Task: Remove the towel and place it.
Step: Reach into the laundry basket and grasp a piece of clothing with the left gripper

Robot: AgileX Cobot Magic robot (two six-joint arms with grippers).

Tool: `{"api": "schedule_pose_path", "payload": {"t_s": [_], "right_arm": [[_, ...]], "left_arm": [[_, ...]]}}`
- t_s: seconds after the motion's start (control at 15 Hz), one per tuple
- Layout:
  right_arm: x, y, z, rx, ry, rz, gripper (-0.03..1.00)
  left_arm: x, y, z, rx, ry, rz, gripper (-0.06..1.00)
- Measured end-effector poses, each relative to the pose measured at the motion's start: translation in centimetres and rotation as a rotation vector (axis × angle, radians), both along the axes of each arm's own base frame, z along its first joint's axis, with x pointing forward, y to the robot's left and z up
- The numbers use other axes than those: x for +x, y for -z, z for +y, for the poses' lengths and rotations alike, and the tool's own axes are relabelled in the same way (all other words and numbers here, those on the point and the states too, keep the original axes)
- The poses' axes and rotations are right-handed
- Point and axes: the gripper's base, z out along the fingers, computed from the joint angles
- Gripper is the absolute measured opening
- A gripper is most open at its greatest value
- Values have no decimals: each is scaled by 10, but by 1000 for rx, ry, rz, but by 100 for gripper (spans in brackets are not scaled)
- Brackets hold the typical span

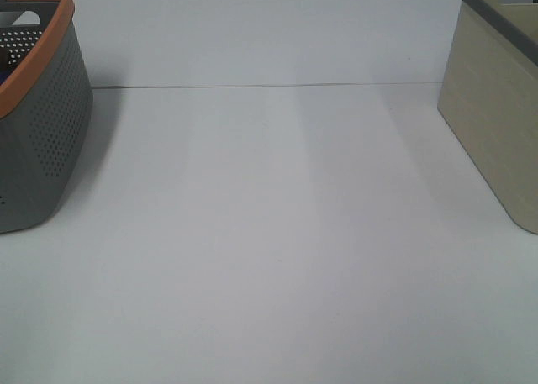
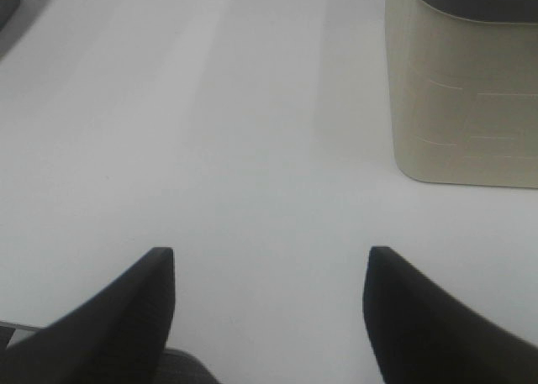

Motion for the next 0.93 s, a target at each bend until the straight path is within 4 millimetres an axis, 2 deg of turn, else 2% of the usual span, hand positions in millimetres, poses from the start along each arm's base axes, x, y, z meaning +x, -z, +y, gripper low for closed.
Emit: {"api": "schedule_pose_path", "payload": {"t_s": [0.93], "right_arm": [[0,0,0,0,0,0,65]], "left_arm": [[0,0,0,0,0,0,75]]}}
